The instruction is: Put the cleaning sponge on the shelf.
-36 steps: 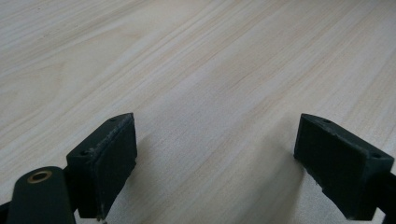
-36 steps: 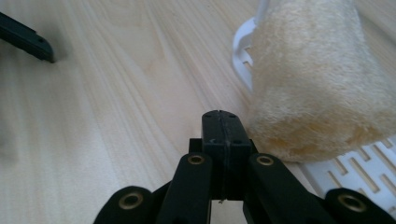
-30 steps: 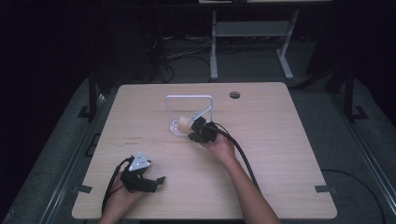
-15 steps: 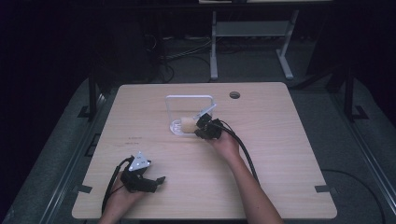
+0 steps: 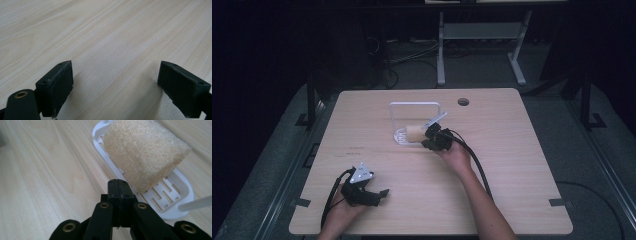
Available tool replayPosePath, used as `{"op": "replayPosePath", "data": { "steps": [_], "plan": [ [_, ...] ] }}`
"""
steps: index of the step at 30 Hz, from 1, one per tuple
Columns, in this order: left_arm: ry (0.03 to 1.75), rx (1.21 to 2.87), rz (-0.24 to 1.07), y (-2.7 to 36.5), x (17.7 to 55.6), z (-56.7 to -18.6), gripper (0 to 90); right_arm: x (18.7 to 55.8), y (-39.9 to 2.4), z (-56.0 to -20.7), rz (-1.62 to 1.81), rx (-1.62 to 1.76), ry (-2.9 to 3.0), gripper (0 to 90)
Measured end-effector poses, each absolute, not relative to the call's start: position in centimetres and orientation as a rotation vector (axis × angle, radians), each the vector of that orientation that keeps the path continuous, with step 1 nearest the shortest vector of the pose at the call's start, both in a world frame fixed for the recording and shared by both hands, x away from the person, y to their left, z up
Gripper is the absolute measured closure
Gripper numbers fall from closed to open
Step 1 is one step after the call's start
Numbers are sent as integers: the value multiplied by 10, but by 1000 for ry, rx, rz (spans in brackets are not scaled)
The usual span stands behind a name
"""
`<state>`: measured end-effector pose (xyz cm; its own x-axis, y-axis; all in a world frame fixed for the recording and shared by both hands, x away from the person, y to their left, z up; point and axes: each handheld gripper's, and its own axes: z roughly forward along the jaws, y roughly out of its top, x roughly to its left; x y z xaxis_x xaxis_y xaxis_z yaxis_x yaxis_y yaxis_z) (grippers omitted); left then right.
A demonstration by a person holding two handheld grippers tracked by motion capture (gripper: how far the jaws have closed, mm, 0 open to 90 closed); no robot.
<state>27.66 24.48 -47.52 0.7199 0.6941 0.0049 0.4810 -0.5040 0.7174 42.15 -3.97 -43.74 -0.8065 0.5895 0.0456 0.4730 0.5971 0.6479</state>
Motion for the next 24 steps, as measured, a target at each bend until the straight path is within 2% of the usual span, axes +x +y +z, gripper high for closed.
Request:
{"op": "replayPosePath", "data": {
  "steps": [5, 17, 20, 22, 24],
  "plan": [
    [886, 2202, 383, 245, 277, -475, 124, 414, -53, -433, 1010, 912, 2637, 735],
    [888, 2200, 384, 245, 276, -475, 124, 398, -85, -429, 1004, 975, 2579, 481],
    [888, 2200, 383, 245, 276, -475, 124, 396, -92, -431, 987, 1004, 2569, 389],
    [888, 2200, 384, 245, 276, -475, 124, 395, -94, -432, 986, 1009, 2563, 367],
    [890, 2200, 382, 245, 276, -475, 124, 392, -102, -433, 988, 1031, 2531, 290]
  ]
}}
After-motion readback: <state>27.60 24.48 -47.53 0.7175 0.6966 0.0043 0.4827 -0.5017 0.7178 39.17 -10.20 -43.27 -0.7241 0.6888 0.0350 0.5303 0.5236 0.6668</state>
